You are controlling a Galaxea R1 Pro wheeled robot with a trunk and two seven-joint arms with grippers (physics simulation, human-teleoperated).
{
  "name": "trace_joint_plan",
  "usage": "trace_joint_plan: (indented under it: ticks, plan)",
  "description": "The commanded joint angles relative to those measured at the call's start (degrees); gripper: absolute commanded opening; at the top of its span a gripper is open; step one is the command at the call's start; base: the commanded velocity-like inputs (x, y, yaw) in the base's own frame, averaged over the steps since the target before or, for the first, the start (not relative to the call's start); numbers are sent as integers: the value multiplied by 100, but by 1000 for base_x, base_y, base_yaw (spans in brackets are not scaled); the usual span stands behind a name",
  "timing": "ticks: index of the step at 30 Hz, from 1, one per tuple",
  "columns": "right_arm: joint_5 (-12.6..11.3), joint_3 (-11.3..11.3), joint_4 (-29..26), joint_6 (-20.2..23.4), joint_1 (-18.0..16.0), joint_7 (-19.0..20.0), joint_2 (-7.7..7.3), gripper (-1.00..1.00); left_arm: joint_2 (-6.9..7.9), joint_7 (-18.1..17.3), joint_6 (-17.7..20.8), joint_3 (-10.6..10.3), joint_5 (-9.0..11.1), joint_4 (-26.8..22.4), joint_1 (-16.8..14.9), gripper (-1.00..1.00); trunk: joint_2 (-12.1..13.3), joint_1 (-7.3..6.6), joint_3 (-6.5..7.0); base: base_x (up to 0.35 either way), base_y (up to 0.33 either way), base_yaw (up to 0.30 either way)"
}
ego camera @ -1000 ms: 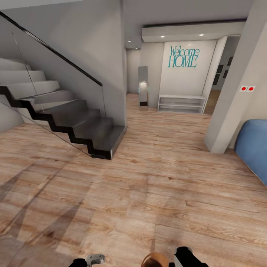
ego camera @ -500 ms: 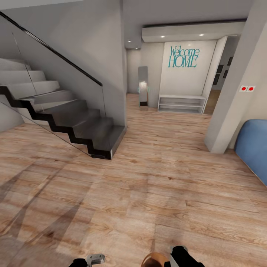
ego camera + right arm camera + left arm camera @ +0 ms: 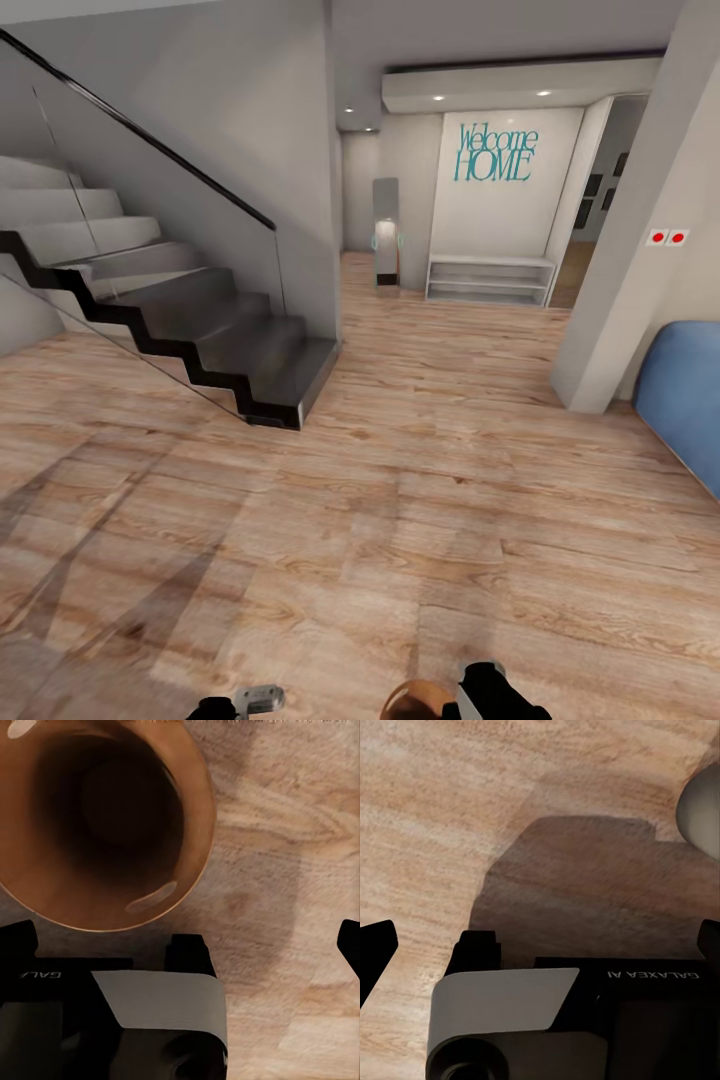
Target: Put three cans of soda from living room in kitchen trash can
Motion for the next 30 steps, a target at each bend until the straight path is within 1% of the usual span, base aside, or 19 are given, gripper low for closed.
trace_joint_plan:
  ticks: [1,9,18,21,26,30]
  plan:
    - [1,1,4,-62,0,0,0,100,-1,0,0,0,0,0,0,100,-42,23,-19,0,0,0]
    - [11,4,11,-193,0,0,0,100,-10,-1,1,0,0,0,0,100,-362,198,-162,0,0,0]
    - [18,10,5,-203,-9,-6,-8,100,-16,-6,11,-13,0,-4,-15,100,-723,396,-324,0,0,0]
    - [20,11,9,-201,-16,-8,-9,100,-17,-12,55,-16,0,-17,-68,100,-844,462,-378,0,0,0]
    - [21,11,12,-201,-29,-8,-9,100,-6,-17,319,-17,5,-107,-272,100,-1044,572,-467,0,0,0]
    - [21,11,10,-200,-42,-9,-9,100,4,-20,538,-17,7,-324,-375,100,-1205,660,-539,0,0,0]
